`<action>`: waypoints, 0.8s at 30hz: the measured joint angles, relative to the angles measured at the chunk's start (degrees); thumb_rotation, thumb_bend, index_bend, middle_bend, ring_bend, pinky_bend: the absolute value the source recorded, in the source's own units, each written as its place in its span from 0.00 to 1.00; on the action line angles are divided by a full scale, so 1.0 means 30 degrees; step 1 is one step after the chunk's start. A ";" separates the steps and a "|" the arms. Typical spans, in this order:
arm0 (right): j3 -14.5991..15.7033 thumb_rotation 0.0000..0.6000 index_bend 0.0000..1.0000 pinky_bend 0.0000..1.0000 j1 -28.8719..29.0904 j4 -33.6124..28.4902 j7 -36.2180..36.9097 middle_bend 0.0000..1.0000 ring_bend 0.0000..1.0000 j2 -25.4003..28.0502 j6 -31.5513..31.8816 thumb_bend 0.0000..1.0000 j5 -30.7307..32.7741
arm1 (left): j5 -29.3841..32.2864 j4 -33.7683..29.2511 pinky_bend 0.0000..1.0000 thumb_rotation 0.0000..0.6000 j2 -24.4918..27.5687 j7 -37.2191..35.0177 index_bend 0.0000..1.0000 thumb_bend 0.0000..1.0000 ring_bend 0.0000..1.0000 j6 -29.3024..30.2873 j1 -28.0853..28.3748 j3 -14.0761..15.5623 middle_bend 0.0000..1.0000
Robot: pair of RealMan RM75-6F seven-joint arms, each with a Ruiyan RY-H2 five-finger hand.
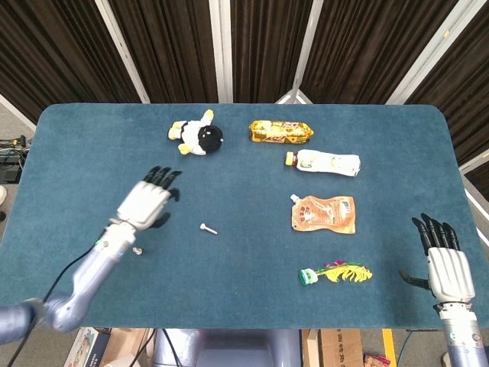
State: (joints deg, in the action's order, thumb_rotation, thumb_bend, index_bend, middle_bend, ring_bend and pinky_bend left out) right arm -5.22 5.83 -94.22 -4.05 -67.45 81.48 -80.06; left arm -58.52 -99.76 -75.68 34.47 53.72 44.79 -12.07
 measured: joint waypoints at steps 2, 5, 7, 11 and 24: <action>0.0010 1.00 0.11 0.00 -0.0001 0.0004 -0.0081 0.07 0.06 -0.0024 -0.0008 0.11 0.0017 | 0.0342 0.0515 0.00 1.00 -0.0553 0.0489 0.41 0.49 0.00 -0.0337 0.0618 -0.0093 0.04; 0.0004 1.00 0.11 0.00 0.0023 0.0040 -0.0207 0.07 0.06 -0.0070 -0.0095 0.11 0.0124 | 0.0518 0.1398 0.00 1.00 -0.1315 0.0776 0.41 0.49 0.00 -0.0697 0.1276 -0.0058 0.04; -0.0029 1.00 0.11 0.00 0.0024 0.0063 -0.0218 0.07 0.06 -0.0094 -0.0109 0.11 0.0210 | 0.0442 0.1931 0.00 1.00 -0.1715 0.0882 0.41 0.49 0.00 -0.1019 0.1693 0.0092 0.04; -0.0123 1.00 0.11 0.00 0.0008 0.0084 -0.0303 0.07 0.06 -0.0127 -0.0104 0.11 0.0435 | -0.0064 0.2409 0.00 1.00 -0.2004 0.0780 0.41 0.49 0.00 -0.1695 0.2180 0.0524 0.04; -0.0086 1.00 0.11 0.00 0.0034 0.0083 -0.0396 0.07 0.06 -0.0144 -0.0239 0.11 0.0477 | -0.1527 0.3041 0.00 1.00 -0.2683 -0.1902 0.41 0.49 0.00 -0.2164 0.2253 0.1338 0.04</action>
State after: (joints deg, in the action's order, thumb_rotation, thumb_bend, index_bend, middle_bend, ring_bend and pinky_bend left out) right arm -5.48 5.93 -93.97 -5.24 -67.88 80.76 -78.63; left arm -63.10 -90.64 -83.73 28.76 47.23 51.55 -8.05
